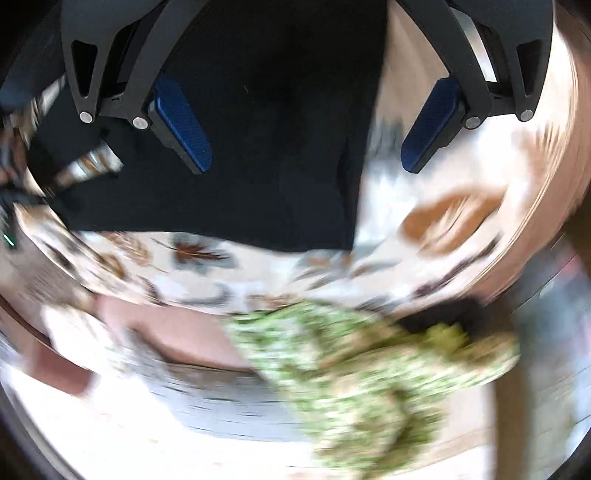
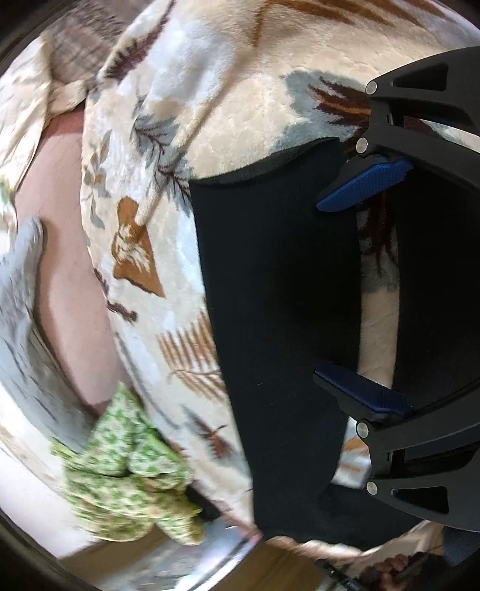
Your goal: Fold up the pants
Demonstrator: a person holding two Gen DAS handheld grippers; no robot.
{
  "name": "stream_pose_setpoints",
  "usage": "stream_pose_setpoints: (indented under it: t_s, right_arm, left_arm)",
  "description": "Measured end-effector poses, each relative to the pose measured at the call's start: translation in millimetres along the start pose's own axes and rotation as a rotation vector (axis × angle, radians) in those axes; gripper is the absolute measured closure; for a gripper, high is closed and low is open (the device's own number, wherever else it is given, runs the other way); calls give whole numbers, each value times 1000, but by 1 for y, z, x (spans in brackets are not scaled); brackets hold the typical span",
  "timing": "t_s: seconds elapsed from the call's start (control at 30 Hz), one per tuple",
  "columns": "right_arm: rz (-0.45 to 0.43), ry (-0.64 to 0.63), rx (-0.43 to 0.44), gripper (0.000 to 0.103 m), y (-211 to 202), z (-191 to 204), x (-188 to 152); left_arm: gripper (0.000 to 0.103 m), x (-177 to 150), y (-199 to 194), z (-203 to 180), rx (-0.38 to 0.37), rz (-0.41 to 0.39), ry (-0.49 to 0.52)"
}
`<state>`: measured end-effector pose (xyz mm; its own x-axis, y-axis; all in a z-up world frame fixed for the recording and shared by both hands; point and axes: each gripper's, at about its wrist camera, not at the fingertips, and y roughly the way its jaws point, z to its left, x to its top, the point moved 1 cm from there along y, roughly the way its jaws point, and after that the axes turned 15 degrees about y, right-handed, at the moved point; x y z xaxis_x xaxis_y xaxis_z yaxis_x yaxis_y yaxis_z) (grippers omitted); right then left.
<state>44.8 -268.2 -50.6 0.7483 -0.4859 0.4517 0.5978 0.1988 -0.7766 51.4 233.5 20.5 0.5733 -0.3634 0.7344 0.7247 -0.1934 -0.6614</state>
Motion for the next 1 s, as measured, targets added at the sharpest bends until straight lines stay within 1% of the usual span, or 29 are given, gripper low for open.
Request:
stream_pose_setpoints:
  t_s: [0.03, 0.07, 0.1, 0.13, 0.17, 0.27, 0.3, 0.37, 0.47, 0.5, 0.53, 0.57, 0.6, 0.67, 0.7, 0.73, 0.77, 0.83, 0.9, 0.97, 1.0]
  right_arm:
    - [-4, 3, 2, 17, -1, 0, 1]
    - [-7, 1, 3, 17, -1, 0, 1]
    - [-7, -1, 5, 17, -2, 1, 1]
    - [-8, -8, 6, 17, -2, 2, 1]
    - [-8, -13, 7, 17, -1, 3, 1]
    - [-16, -35, 16, 17, -2, 8, -1]
    - [-19, -40, 16, 17, -2, 9, 0]
    - [-27, -38, 19, 17, -2, 8, 1]
    - [-40, -16, 30, 17, -5, 4, 4]
    - [-44, -7, 34, 17, -6, 2, 5]
    - [-48, 2, 37, 17, -6, 1, 6]
    - [-55, 14, 38, 17, -7, -1, 8]
    - [-58, 20, 38, 18, -7, -2, 9]
    - [-63, 31, 32, 18, -8, -4, 10]
    - [-65, 34, 31, 19, -8, -5, 11]
    - [-69, 37, 33, 19, -9, -6, 11]
    - [-73, 40, 33, 19, -10, -6, 11]
    - [-92, 45, 33, 20, -13, -7, 13]
    - [-118, 55, 28, 23, -19, -11, 16]
    - [-155, 104, 40, 23, -28, -21, 23]
    - [-156, 131, 51, 23, -31, -29, 29]
  left_arm:
    - [0, 6, 6, 10, -28, -8, 59]
    - [0, 11, 13, 18, -21, -17, 111]
    - [0, 16, 23, 29, -31, -20, 155]
    - [3, 22, 32, 40, -57, -23, 163]
    - [6, 26, 38, 47, -86, -32, 157]
    - [6, 35, 57, 57, -205, -37, 152]
    - [6, 36, 64, 58, -218, -23, 156]
    - [12, 37, 76, 60, -257, 4, 147]
    - [13, 36, 87, 63, -333, 17, 121]
    - [15, 36, 90, 64, -335, 22, 116]
    - [20, 35, 94, 65, -347, 35, 103]
    - [28, 35, 97, 66, -362, 43, 93]
    - [33, 34, 100, 66, -385, 58, 81]
    - [50, 31, 106, 64, -420, 88, 74]
    - [54, 29, 109, 64, -424, 110, 75]
    - [63, 27, 111, 63, -431, 132, 72]
    - [78, 25, 111, 62, -433, 143, 71]
    - [99, 24, 107, 59, -424, 151, 74]
    - [99, 27, 95, 55, -394, 130, 90]
    - [99, 33, 84, 48, -358, 116, 115]
    - [99, 35, 80, 46, -345, 106, 127]
